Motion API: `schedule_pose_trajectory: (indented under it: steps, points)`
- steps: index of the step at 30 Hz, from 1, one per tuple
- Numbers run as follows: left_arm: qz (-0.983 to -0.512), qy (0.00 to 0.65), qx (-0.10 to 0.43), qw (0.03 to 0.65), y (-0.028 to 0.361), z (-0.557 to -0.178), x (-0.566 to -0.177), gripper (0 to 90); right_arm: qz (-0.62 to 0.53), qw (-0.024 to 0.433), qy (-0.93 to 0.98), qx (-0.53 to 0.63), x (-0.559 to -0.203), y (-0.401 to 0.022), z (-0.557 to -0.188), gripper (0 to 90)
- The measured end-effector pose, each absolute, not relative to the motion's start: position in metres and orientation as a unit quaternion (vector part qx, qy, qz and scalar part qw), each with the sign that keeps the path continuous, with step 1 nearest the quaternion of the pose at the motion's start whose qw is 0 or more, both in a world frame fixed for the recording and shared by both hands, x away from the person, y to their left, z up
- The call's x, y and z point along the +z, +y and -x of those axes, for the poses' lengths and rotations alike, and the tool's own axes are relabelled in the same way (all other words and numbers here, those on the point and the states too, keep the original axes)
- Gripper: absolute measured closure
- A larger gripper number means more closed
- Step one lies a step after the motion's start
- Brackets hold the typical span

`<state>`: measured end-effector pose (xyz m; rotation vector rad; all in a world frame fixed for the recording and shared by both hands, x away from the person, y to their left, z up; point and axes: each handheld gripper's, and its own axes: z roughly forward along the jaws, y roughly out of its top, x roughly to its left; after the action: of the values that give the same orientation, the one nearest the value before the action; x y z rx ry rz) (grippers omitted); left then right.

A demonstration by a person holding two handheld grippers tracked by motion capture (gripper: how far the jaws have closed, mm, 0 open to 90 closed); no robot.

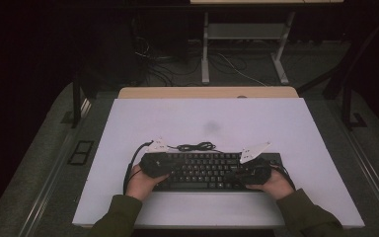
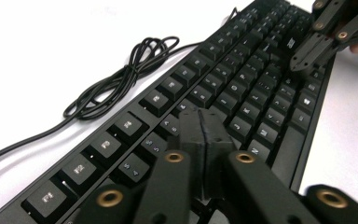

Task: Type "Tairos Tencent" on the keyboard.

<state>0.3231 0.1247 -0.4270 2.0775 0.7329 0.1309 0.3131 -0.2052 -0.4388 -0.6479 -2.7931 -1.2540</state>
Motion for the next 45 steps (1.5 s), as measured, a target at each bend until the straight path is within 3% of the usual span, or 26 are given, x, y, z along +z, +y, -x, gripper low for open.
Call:
schedule_pose_trajectory:
  steps: [22, 42, 45]
  points:
    - [-0.865, 0.290, 0.053, 0.406, 0.113, -0.329, -0.436, 89.3, 0.207, 0.009, -0.893, -0.401, -0.439, -0.205, -0.314, 89.5]
    - [-0.855, 0.290, 0.047, 0.428, 0.118, -0.327, -0.432, 89.1, 0.207, 0.010, -0.893, -0.400, -0.438, -0.205, -0.314, 89.5]
    - [-0.851, 0.288, 0.046, 0.437, 0.121, -0.324, -0.430, 83.5, 0.207, 0.010, -0.893, -0.400, -0.438, -0.205, -0.314, 89.5]
